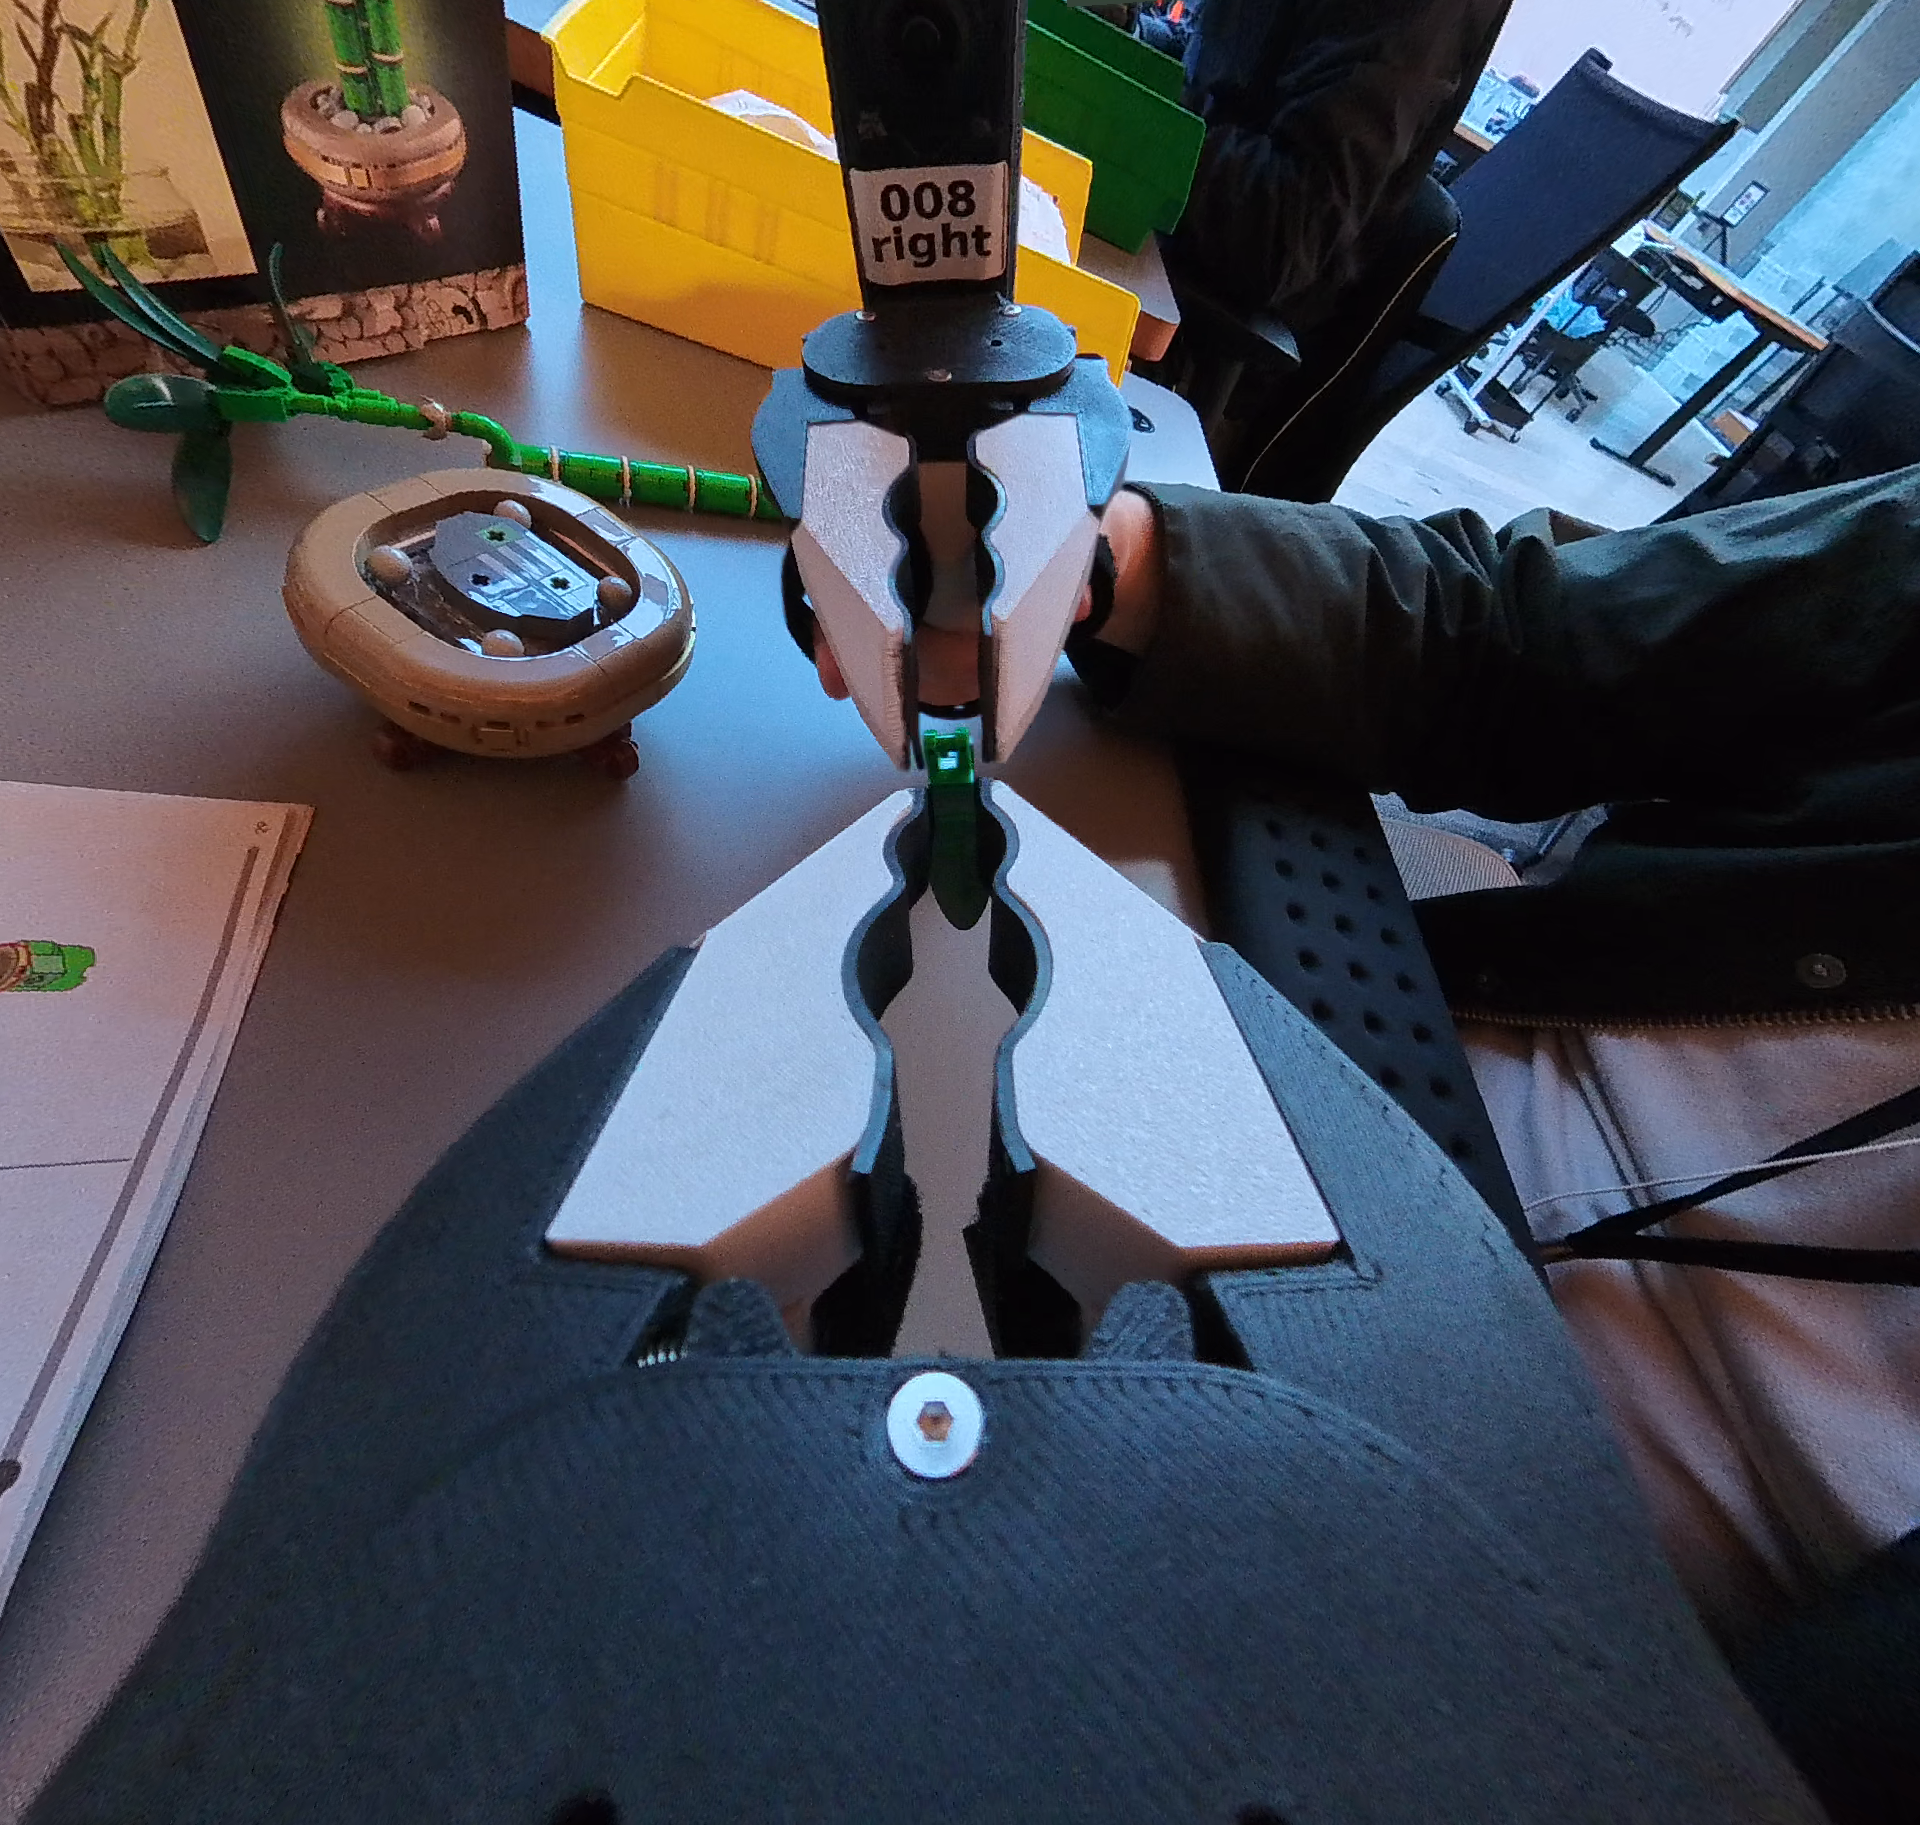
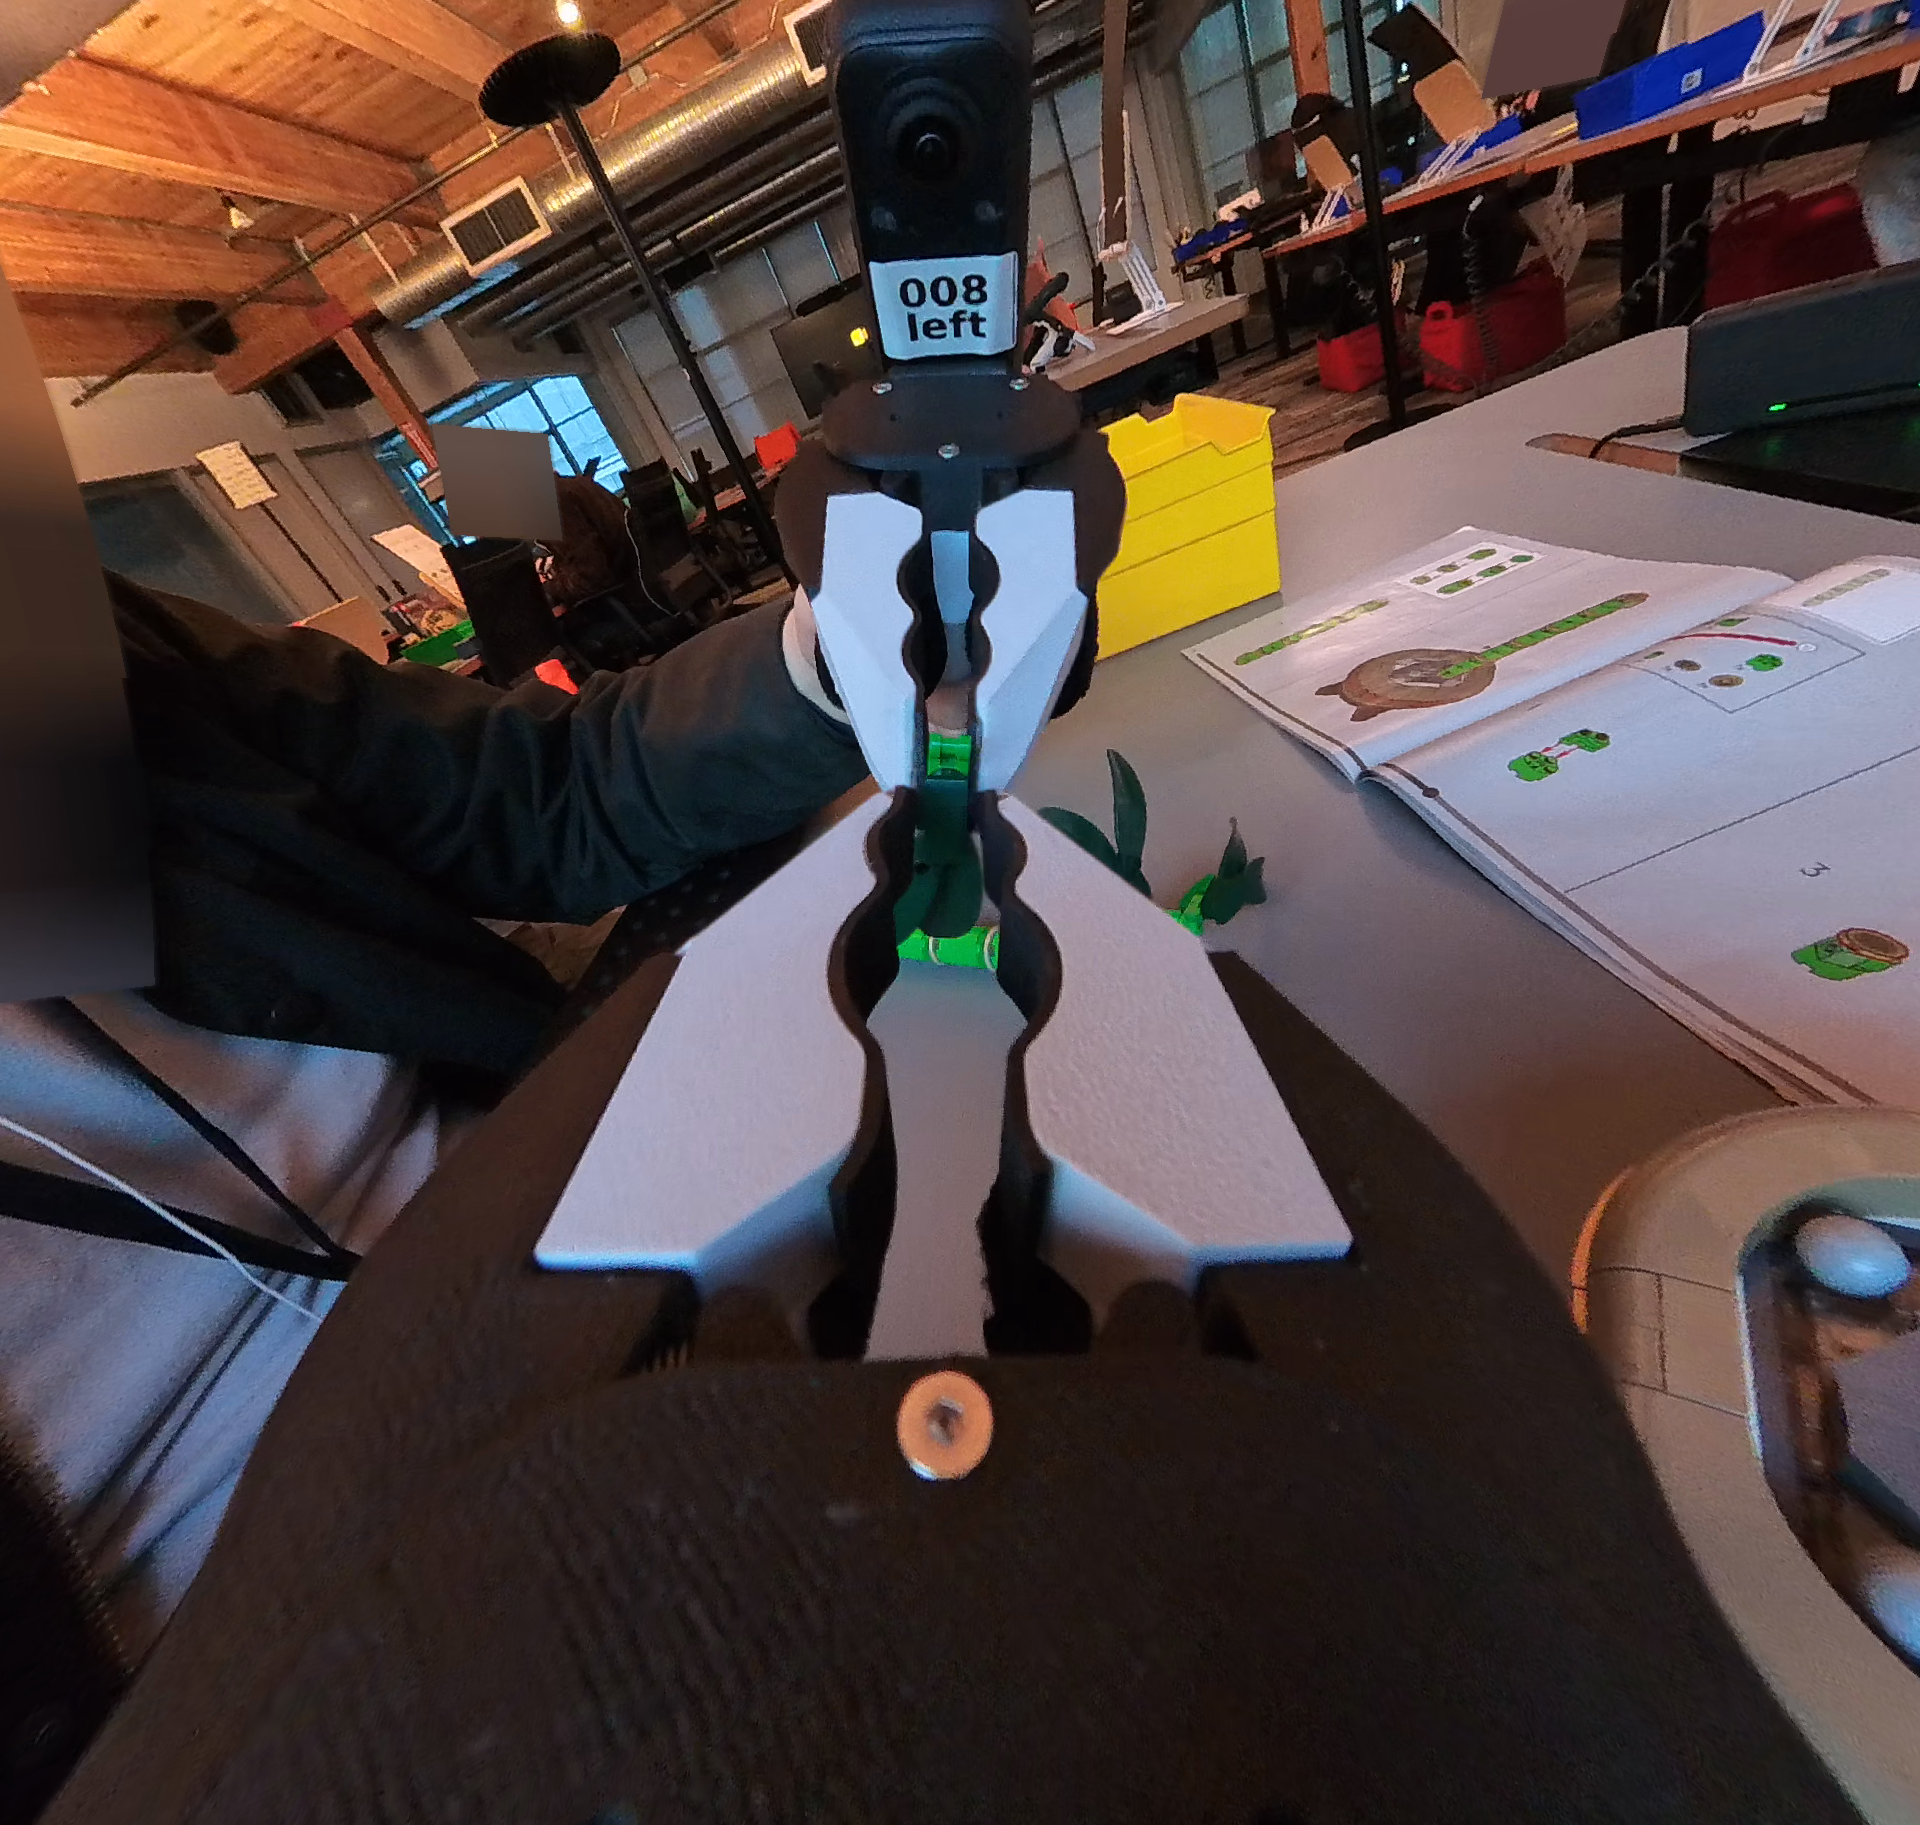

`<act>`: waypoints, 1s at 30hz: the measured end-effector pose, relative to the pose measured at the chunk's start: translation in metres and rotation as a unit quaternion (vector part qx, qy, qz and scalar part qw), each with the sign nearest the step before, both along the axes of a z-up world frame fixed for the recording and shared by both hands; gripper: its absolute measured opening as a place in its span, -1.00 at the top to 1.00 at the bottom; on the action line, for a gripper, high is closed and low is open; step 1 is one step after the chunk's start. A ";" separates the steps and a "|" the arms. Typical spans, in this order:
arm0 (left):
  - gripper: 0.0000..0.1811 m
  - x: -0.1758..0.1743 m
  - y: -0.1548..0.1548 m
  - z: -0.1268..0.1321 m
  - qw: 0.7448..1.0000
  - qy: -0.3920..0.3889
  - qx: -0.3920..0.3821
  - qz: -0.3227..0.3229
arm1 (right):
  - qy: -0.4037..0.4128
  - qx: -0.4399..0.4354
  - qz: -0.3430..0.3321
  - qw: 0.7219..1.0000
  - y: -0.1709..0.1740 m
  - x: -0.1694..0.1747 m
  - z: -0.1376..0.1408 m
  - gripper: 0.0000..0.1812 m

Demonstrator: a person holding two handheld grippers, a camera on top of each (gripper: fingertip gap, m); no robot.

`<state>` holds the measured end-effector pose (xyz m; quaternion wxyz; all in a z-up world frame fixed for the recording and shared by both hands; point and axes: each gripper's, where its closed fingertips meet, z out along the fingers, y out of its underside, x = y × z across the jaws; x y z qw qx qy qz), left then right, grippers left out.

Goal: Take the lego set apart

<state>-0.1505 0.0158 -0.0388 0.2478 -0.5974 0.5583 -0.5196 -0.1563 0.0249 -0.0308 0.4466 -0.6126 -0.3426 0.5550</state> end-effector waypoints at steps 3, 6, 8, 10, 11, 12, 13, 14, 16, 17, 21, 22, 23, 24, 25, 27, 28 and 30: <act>0.93 0.000 0.000 -0.002 1.000 0.003 0.001 0.000 | -0.010 -0.006 0.003 1.000 0.000 -0.001 -0.003 0.94; 0.93 -0.001 0.000 0.000 1.000 0.000 -0.006 -0.002 | -0.005 -0.013 0.009 1.000 -0.001 -0.001 -0.001 0.94; 0.93 -0.001 -0.001 0.000 1.000 -0.001 -0.015 -0.005 | 0.004 -0.025 0.013 1.000 -0.001 -0.001 0.000 0.93; 0.93 -0.001 -0.002 0.000 1.000 0.001 -0.026 -0.008 | 0.010 -0.041 0.021 0.999 -0.002 -0.001 -0.001 0.94; 0.93 -0.001 -0.002 0.000 1.000 0.002 -0.029 -0.009 | 0.010 -0.051 0.024 0.998 -0.002 -0.001 -0.001 0.94; 0.93 -0.001 -0.002 -0.001 0.999 0.003 -0.031 -0.010 | 0.006 -0.057 0.026 0.998 -0.002 -0.001 -0.002 0.94; 0.93 -0.001 -0.002 -0.001 0.999 0.004 -0.032 -0.011 | -0.002 -0.057 0.026 0.998 -0.003 -0.001 -0.003 0.94; 0.93 0.000 -0.003 -0.002 0.999 0.003 -0.033 -0.013 | -0.011 -0.050 0.025 0.998 -0.003 -0.001 -0.003 0.94; 0.93 0.001 -0.003 0.000 0.999 -0.004 -0.038 -0.010 | -0.020 -0.039 0.017 0.999 -0.003 0.000 -0.001 0.94; 0.93 0.001 -0.002 0.002 0.999 -0.009 -0.038 -0.011 | -0.018 -0.038 0.015 0.999 -0.003 0.000 0.000 0.94; 0.93 0.001 -0.001 0.005 0.999 -0.022 -0.023 -0.006 | -0.008 -0.043 0.013 0.999 -0.002 0.000 0.003 0.94; 0.93 0.002 -0.001 0.005 1.000 -0.022 -0.019 -0.003 | -0.010 -0.042 0.010 0.999 -0.001 0.001 0.002 0.94; 0.93 0.002 0.000 0.004 1.000 -0.022 -0.018 -0.002 | -0.012 -0.041 0.010 0.999 -0.001 0.001 0.002 0.94; 0.93 0.002 -0.001 0.004 1.000 -0.024 -0.020 -0.002 | -0.012 -0.042 0.010 0.999 -0.001 0.001 0.002 0.94; 0.93 0.002 -0.001 0.004 0.999 -0.025 -0.022 -0.003 | -0.013 -0.042 0.010 0.999 -0.001 0.001 0.002 0.94; 0.92 0.002 -0.001 0.004 0.999 -0.026 -0.028 -0.006 | -0.016 -0.041 0.010 0.999 -0.002 0.000 0.000 0.94; 0.92 0.002 -0.001 0.005 0.999 -0.027 -0.030 -0.006 | -0.019 -0.041 0.010 0.999 -0.002 -0.001 0.000 0.94; 0.92 0.002 0.000 0.005 0.999 -0.027 -0.029 -0.005 | -0.018 -0.041 0.009 0.999 -0.002 -0.001 0.000 0.94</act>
